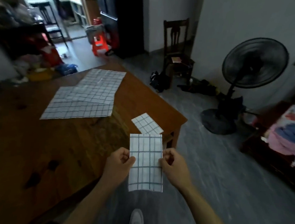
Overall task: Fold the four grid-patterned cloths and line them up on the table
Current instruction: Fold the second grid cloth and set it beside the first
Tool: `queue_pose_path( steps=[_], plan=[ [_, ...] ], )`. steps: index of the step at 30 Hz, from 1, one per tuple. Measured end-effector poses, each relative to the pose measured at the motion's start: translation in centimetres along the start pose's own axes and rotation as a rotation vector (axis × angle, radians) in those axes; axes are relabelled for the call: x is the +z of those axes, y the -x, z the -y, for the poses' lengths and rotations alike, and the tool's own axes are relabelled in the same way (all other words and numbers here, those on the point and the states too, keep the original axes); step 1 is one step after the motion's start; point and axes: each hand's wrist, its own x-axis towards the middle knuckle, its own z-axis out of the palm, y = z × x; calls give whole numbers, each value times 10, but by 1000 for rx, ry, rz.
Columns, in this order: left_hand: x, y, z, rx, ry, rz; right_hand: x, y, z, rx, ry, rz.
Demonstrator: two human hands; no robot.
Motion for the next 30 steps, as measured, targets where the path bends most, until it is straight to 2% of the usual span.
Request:
queue_pose_path(
  steps=[4,11,17,30],
  plan=[
    [-6,-21,17,-5,-62,-95,18,-40,11,-45,65,66],
    [-4,-100,33,-80,22,-169,40,-121,29,-33,186,134],
    [-7,-148,56,-127,12,-157,72,-177,30,27,237,167],
    [-18,-193,106,-336,-2,-191,131,-248,8,70,359,415]
  ],
)
